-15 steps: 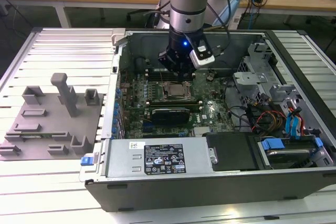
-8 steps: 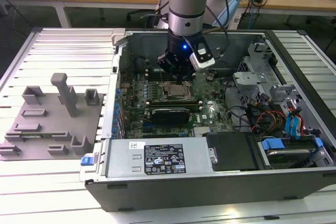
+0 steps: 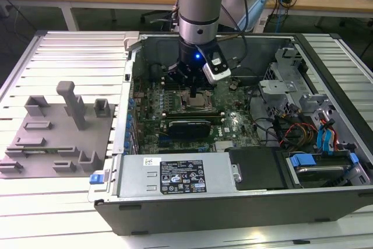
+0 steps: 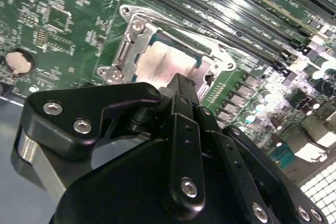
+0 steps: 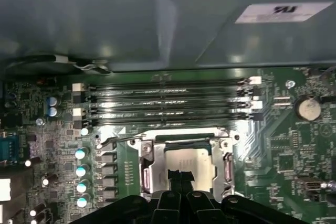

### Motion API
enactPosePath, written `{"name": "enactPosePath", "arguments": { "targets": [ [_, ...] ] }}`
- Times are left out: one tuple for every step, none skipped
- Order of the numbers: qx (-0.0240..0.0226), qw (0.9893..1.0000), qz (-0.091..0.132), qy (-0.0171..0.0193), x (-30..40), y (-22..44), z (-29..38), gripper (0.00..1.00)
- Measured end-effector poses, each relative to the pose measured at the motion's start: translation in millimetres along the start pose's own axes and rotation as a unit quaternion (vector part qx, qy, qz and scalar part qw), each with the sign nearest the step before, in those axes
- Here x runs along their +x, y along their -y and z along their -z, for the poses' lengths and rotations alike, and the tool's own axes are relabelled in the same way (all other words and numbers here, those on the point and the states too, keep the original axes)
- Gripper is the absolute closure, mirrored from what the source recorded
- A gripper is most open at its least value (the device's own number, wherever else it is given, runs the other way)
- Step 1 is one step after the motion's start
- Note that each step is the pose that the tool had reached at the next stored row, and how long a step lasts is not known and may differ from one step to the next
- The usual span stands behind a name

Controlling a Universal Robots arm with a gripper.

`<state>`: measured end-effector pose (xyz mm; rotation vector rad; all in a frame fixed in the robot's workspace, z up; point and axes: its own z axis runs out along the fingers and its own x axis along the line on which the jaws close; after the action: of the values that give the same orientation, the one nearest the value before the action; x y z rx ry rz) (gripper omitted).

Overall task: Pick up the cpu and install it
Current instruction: 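Close the cpu cover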

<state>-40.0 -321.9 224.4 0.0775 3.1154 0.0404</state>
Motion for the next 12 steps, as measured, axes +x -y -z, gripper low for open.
{"name": "enactPosePath", "arguments": {
  "targets": [
    [0.0001, 1.0, 0.0, -0.0001, 0.2, 0.1, 0.0, 0.89],
    [0.0001, 1.0, 0.0, -0.0001, 0.2, 0.1, 0.0, 0.89],
    [0.0001, 1.0, 0.0, -0.0001, 0.2, 0.1, 0.0, 0.89],
    [0.0001, 1.0, 0.0, -0.0001, 0.3, 0.1, 0.0, 0.89],
    [0.0002, 1.0, 0.0, 0.0005, 1.1, 0.2, 0.0, 0.89],
    [-0.0001, 1.0, 0.0, 0.0026, 3.4, 0.3, -0.4, 0.89],
    [-0.0003, 1.0, 0.0, 0.0042, 5.7, 0.4, -1.2, 0.89],
    [-0.0003, 1.0, 0.0, 0.0052, 7.5, 0.6, -2.1, 0.89],
    [-0.0004, 1.0, 0.0, 0.0059, 9.4, 0.8, -3.6, 0.89],
    [-0.0004, 1.0, 0.0, 0.0061, 10.6, 0.9, -5.0, 0.89],
    [-0.0004, 1.0, 0.0, 0.0064, 11.7, 1.1, -6.4, 0.89],
    [-0.0004, 1.0, 0.0, 0.0065, 12.8, 1.2, -7.7, 0.89]
  ]
}}
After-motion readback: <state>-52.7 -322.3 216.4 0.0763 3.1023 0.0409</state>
